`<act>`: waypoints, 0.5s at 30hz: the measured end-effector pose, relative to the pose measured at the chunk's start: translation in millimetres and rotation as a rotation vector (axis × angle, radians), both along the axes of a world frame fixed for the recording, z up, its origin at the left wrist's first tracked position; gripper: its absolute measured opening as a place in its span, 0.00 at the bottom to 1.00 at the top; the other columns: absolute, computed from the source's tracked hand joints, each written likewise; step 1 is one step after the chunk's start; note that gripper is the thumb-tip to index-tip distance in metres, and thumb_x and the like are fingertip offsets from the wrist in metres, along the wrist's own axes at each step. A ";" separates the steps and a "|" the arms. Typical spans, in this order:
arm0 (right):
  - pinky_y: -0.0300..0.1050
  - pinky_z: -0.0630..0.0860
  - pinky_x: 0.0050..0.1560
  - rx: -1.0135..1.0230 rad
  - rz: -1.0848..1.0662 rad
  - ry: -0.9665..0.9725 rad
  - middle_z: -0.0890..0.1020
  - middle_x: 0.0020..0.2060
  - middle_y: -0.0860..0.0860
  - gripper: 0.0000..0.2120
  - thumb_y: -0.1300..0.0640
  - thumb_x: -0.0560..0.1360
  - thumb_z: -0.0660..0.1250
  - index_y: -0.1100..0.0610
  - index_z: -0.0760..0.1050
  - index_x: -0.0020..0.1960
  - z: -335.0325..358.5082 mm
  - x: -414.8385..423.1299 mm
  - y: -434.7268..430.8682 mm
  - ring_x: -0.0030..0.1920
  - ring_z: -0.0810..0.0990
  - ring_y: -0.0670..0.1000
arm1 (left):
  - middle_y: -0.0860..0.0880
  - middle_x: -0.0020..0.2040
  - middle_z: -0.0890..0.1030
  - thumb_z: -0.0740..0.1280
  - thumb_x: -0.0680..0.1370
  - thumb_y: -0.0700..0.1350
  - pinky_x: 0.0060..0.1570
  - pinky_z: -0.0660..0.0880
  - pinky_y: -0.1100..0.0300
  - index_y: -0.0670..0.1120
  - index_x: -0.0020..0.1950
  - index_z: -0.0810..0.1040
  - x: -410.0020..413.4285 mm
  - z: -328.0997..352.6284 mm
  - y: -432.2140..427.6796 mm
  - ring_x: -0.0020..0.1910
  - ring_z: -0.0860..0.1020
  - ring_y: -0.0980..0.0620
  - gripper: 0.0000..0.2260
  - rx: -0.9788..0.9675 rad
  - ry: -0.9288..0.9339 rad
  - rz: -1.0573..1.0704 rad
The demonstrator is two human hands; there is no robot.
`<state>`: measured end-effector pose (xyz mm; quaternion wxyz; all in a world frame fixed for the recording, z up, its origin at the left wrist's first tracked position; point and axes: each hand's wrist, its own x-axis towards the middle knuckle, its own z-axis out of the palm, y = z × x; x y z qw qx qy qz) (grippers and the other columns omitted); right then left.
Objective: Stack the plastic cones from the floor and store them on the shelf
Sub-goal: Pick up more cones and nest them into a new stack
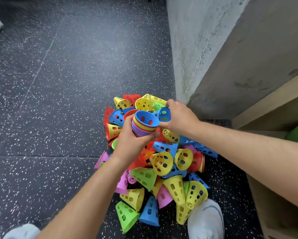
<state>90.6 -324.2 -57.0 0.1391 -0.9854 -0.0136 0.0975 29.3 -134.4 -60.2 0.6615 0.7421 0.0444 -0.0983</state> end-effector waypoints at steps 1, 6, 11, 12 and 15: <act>0.55 0.77 0.57 0.038 -0.014 0.005 0.76 0.57 0.53 0.34 0.34 0.67 0.73 0.54 0.68 0.63 0.4 0.5 0.1 0.57 0.77 0.56 | 0.54 0.52 0.84 0.82 0.68 0.40 0.45 0.76 0.72 0.48 0.64 0.74 0.6 -2.2 0.8 0.46 0.82 0.64 0.29 -0.007 0.004 0.001; 0.47 0.77 0.57 0.404 -0.124 -0.149 0.74 0.54 0.48 0.29 0.35 0.71 0.71 0.50 0.72 0.65 20.6 8.4 -6.9 0.52 0.77 0.47 | 0.54 0.53 0.84 0.83 0.68 0.41 0.46 0.76 0.71 0.49 0.65 0.74 3.6 -8.1 4.7 0.48 0.83 0.63 0.30 -0.016 0.019 0.001; 0.32 0.71 0.50 0.572 0.028 -0.243 0.75 0.51 0.46 0.28 0.32 0.71 0.64 0.49 0.75 0.63 41.7 7.2 2.6 0.49 0.75 0.40 | 0.51 0.51 0.84 0.83 0.68 0.41 0.43 0.77 0.68 0.49 0.64 0.73 5.5 -9.7 4.2 0.46 0.83 0.61 0.29 -0.016 0.035 -0.009; 0.33 0.71 0.52 0.556 0.092 -0.206 0.76 0.51 0.46 0.29 0.30 0.70 0.63 0.48 0.76 0.63 42.7 4.7 6.1 0.50 0.75 0.42 | 0.50 0.51 0.84 0.83 0.68 0.41 0.43 0.78 0.67 0.48 0.64 0.73 5.9 -9.5 3.9 0.45 0.83 0.60 0.29 -0.016 0.035 -0.008; 0.37 0.67 0.59 0.389 0.308 -0.048 0.76 0.53 0.44 0.33 0.27 0.69 0.65 0.47 0.76 0.65 38.3 -1.4 11.7 0.57 0.72 0.45 | 0.51 0.52 0.84 0.83 0.68 0.42 0.45 0.81 0.62 0.50 0.65 0.73 8.0 -9.9 2.2 0.46 0.83 0.57 0.30 -0.019 0.026 -0.030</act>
